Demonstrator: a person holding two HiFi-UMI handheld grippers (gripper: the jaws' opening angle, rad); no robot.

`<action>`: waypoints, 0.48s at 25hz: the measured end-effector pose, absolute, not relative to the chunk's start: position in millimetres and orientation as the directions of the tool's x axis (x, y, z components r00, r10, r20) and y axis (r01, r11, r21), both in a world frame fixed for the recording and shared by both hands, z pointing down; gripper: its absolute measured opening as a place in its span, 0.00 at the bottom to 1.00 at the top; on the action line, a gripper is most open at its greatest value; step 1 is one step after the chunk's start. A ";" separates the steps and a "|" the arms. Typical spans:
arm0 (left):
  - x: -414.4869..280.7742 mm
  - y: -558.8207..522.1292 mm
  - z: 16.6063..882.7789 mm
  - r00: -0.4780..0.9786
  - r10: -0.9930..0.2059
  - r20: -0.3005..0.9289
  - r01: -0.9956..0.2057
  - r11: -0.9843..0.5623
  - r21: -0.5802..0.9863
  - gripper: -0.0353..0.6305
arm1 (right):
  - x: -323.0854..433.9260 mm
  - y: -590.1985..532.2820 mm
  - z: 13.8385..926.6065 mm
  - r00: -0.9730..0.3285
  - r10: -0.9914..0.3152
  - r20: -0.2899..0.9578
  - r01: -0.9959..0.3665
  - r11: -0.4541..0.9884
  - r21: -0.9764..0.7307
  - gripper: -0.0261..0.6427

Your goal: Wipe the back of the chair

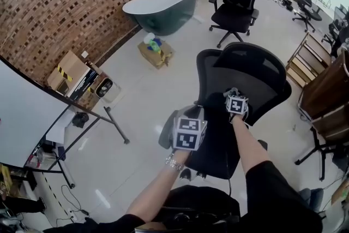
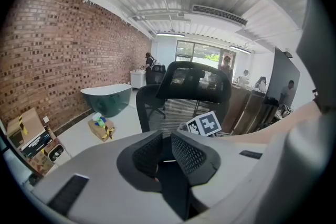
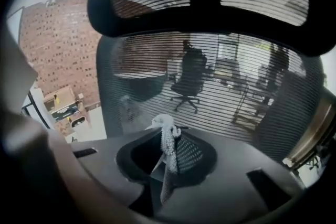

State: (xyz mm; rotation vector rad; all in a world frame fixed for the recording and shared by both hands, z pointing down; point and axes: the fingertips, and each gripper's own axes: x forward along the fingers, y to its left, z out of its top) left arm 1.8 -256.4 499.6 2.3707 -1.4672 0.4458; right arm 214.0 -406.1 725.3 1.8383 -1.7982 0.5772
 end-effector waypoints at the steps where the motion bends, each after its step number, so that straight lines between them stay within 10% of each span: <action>1: -0.1 -258.0 500.2 0.425 -0.801 0.421 -0.901 -0.421 0.106 0.14 | 233.6 -401.6 726.0 0.059 -0.783 0.619 -0.997 -0.015 0.077 0.11; 12: 13.8 -262.2 505.2 0.490 -0.766 0.415 -0.868 -0.473 0.151 0.14 | 441.9 -277.4 724.6 0.413 -0.601 0.684 -0.883 -0.448 0.140 0.11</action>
